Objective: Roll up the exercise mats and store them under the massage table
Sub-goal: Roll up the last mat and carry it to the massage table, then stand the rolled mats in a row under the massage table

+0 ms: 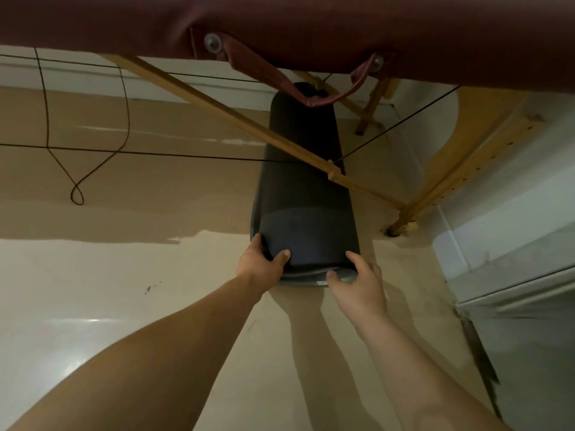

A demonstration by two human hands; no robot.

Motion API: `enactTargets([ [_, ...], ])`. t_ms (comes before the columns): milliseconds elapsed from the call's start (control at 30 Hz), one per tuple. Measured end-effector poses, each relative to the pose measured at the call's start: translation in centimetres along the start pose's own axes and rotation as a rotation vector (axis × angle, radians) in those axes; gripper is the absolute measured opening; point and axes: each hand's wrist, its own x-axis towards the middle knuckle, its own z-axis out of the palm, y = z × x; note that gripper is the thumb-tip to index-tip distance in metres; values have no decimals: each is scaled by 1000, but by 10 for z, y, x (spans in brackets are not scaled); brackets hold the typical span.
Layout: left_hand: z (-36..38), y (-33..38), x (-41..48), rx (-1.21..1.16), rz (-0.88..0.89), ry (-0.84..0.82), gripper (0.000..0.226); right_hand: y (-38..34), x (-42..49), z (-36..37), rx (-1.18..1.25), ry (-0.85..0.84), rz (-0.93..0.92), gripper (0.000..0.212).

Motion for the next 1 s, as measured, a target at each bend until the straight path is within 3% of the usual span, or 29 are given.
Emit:
enactTargets([
  [167, -6, 24, 16, -37, 0, -8, 70, -12, -8, -4, 86, -130, 31, 69],
  [267, -12, 34, 7, 81, -2, 1, 52, -17, -14, 0, -8, -87, 31, 50],
  [367, -38, 35, -30, 174, -48, 7, 57, -38, -41, 5, -100, -152, 13, 42],
  [500, -105, 39, -118, 216, -162, -11, 63, -90, -106, -5, -159, -288, 65, 39],
  [633, -171, 57, -233, 75, -240, -10, 57, -162, -183, -23, -329, -438, -75, 36],
  [1000, -322, 32, -532, -308, -457, 326, 42, -312, -441, -2, -568, -873, -392, 18],
])
